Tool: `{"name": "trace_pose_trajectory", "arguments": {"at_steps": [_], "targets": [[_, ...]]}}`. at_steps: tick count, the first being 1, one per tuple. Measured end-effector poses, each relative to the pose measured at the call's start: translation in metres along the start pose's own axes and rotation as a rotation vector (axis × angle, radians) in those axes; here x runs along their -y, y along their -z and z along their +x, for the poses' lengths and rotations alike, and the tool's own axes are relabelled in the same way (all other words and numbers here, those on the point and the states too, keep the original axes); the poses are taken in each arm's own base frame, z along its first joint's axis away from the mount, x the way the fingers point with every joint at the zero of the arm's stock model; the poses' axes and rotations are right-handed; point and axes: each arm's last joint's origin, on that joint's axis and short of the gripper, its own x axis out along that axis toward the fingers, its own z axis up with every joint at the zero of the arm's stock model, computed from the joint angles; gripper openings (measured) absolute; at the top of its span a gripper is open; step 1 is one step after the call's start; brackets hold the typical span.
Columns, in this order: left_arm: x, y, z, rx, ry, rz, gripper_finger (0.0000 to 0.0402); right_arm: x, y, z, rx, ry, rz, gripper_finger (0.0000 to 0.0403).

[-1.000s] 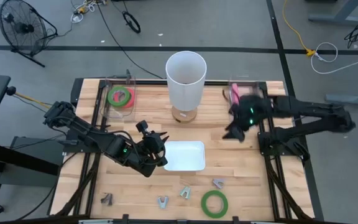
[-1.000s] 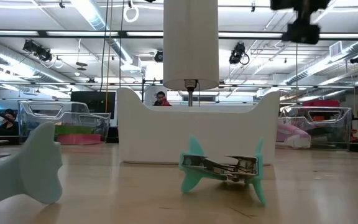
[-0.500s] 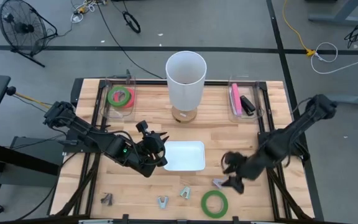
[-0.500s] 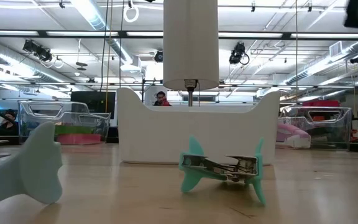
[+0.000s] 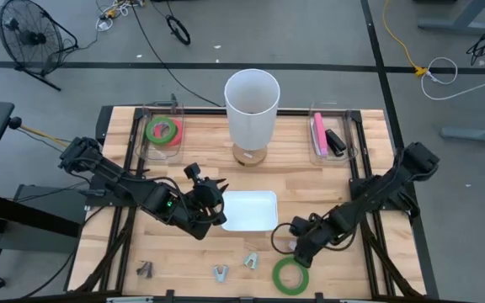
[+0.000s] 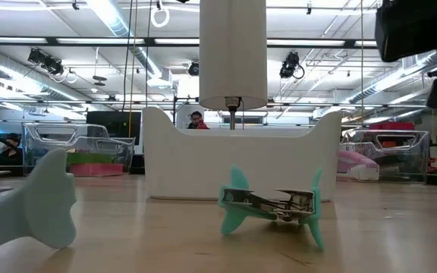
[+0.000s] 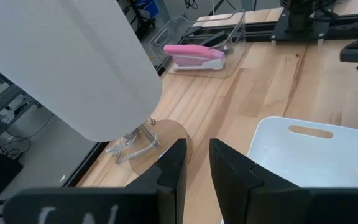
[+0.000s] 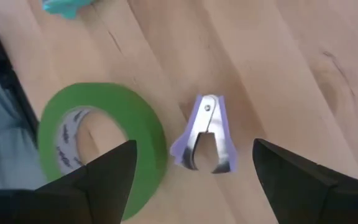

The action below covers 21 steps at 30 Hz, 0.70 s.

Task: Pick and place Stapler, Stapler remover, tape
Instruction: Put the purple stapler remover into the white bin

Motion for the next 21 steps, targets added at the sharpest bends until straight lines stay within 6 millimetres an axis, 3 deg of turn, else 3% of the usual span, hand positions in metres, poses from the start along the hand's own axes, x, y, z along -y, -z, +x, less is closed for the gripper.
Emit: {"name": "trace_pose_trajectory", "arguments": {"at_steps": [16, 21], "targets": [[-0.001, 0.001, 0.000, -0.006, -0.003, 0.010, 0.0073, 0.001, -0.001, 0.014, -0.023, 0.030, -0.098, 0.0317], [-0.001, 0.001, 0.000, -0.006, -0.003, 0.010, 0.0073, 0.002, 0.000, 0.014, -0.041, 0.036, -0.097, 0.0284]]}}
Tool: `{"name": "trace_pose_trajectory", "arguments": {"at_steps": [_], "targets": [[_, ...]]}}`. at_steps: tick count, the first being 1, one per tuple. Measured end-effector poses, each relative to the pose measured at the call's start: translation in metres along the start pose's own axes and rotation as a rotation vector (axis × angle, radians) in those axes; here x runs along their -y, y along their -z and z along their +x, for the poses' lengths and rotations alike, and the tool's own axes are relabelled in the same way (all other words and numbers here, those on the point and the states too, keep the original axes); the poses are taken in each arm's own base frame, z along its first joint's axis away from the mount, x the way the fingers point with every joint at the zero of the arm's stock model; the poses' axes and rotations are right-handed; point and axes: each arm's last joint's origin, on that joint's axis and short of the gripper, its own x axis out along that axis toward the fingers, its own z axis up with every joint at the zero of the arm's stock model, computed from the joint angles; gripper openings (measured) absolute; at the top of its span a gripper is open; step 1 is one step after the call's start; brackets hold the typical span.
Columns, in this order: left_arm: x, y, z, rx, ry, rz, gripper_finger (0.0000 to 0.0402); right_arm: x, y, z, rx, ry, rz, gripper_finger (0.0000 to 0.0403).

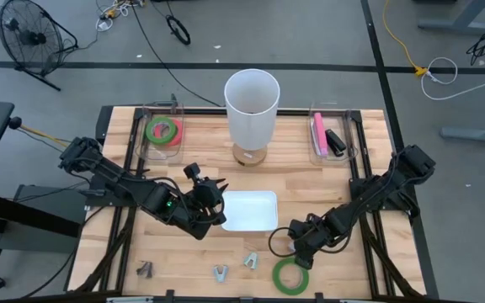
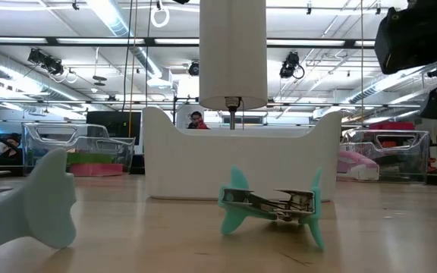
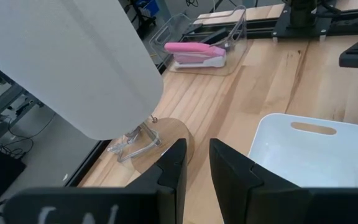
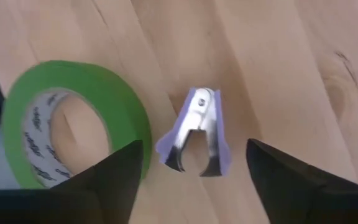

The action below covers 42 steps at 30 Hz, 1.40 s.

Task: Pick and place Stapler, Stapler remover, tape
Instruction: Put the purple stapler remover into the white bin

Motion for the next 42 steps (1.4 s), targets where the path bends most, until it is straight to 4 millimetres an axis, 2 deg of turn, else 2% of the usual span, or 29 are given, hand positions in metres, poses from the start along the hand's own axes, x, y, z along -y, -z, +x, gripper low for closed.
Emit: {"name": "trace_pose_trajectory", "arguments": {"at_steps": [12, 17, 24, 36, 42], "targets": [[0.000, 0.000, 0.000, 0.000, 0.000, -0.001, 0.0073, 0.002, 0.002, 0.000, -0.022, 0.022, -0.014, 0.0108], [0.000, 0.000, 0.000, 0.000, 0.000, -0.001, 0.0073, -0.001, 0.008, 0.000, -0.031, 0.016, -0.034, 0.0062], [0.000, 0.000, 0.000, 0.000, 0.000, -0.002, 0.0073, -0.002, 0.010, -0.001, 0.010, 0.038, -0.044, 0.0051], [0.000, 0.000, 0.000, 0.000, 0.000, -0.007, 0.0073, -0.002, 0.010, 0.002, 0.014, 0.056, -0.064, 0.0081], [0.000, 0.000, 0.000, -0.001, 0.000, -0.007, 0.0073, -0.001, 0.010, 0.002, 0.013, 0.058, -0.067, 0.0062]]}}
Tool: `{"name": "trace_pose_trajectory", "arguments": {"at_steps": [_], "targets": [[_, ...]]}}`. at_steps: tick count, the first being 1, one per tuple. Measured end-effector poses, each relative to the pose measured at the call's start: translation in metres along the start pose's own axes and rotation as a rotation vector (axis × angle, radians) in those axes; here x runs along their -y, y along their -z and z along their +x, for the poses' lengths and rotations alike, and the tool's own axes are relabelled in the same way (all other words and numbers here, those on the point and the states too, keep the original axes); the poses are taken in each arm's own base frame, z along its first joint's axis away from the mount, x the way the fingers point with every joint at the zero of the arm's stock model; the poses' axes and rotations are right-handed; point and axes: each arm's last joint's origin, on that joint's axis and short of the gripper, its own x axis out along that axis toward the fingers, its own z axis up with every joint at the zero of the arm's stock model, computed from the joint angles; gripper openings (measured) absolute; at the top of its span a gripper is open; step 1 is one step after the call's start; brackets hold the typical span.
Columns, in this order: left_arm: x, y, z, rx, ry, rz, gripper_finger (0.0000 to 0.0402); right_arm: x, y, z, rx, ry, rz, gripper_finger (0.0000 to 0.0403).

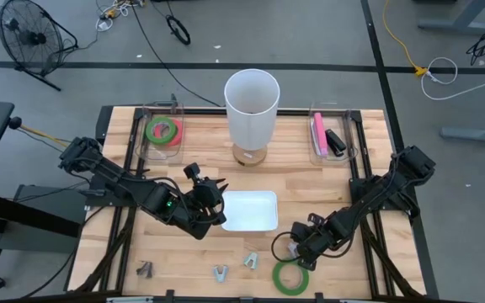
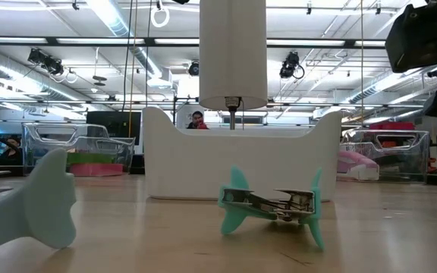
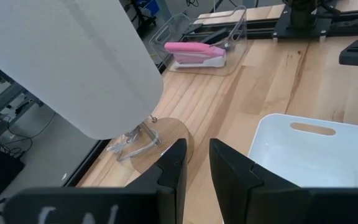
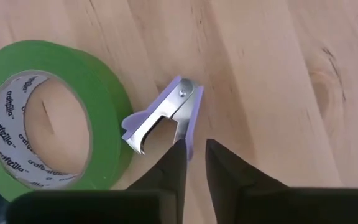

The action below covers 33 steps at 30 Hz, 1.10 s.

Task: Pick and place Stapler, Stapler remover, tape
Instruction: Put the purple stapler remover into the white bin

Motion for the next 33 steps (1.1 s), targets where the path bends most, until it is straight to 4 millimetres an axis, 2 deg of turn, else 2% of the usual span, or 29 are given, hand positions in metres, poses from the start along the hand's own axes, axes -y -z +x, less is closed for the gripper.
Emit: {"name": "trace_pose_trajectory", "arguments": {"at_steps": [5, 22, 33], "targets": [[0.0000, 0.0000, 0.0000, 0.000, 0.000, 0.000, 0.0073, 0.0000, 0.0000, 0.0000, 0.000, -0.001, 0.002, 0.0039], [0.0000, 0.0000, 0.0000, 0.000, 0.000, -0.001, 0.0073, -0.0001, 0.0002, 0.0001, -0.005, -0.003, 0.030, 0.0025], [0.0000, 0.0000, 0.0000, 0.000, 0.000, -0.001, 0.0073, -0.0026, 0.0000, 0.0057, -0.012, -0.017, 0.051, 0.0053]]}}
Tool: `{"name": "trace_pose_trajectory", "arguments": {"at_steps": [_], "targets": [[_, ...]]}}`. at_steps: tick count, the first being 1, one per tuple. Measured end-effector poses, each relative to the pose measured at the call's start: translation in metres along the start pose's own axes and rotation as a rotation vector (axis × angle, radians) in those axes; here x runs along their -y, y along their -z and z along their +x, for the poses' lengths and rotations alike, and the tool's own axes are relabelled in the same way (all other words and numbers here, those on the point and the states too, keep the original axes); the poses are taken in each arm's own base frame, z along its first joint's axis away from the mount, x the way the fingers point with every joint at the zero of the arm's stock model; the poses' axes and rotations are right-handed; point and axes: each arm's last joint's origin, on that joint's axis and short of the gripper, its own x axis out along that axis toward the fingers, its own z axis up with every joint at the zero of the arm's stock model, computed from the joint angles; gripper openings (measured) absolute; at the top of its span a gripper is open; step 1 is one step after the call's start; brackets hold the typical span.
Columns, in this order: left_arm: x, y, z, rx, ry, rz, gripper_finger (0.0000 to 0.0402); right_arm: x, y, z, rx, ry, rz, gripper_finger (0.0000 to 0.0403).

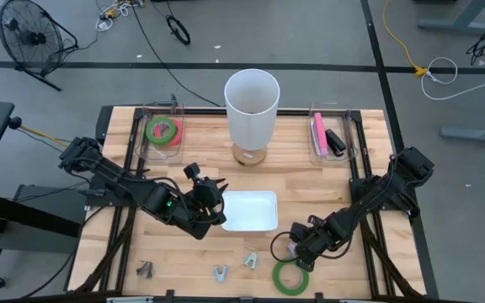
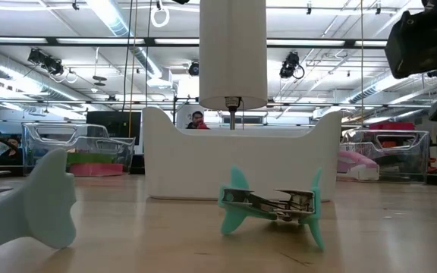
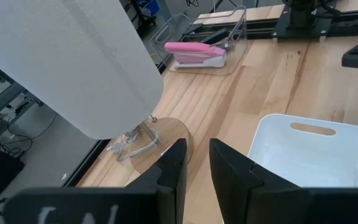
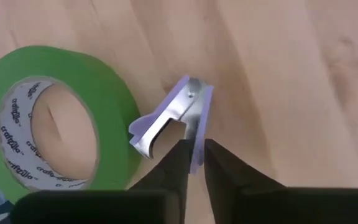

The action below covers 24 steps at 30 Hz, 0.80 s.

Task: Pick and place Stapler, Stapler remover, tape
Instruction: Put the purple stapler remover into the white bin

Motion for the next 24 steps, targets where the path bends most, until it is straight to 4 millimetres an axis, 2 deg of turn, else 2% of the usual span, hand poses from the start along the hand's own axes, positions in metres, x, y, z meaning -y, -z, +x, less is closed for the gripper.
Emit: {"name": "trace_pose_trajectory", "arguments": {"at_steps": [6, 12, 24], "targets": [[0.000, 0.000, 0.000, 0.000, 0.000, 0.000, 0.0073, -0.002, 0.001, 0.011, -0.021, 0.011, -0.039, 0.0069], [0.000, 0.000, 0.000, 0.000, 0.000, 0.000, 0.0073, 0.000, 0.001, 0.011, -0.017, 0.027, -0.096, 0.0010], [0.000, 0.000, 0.000, 0.000, 0.000, -0.001, 0.0073, 0.012, -0.015, 0.009, 0.005, 0.063, -0.143, 0.0001]]}}
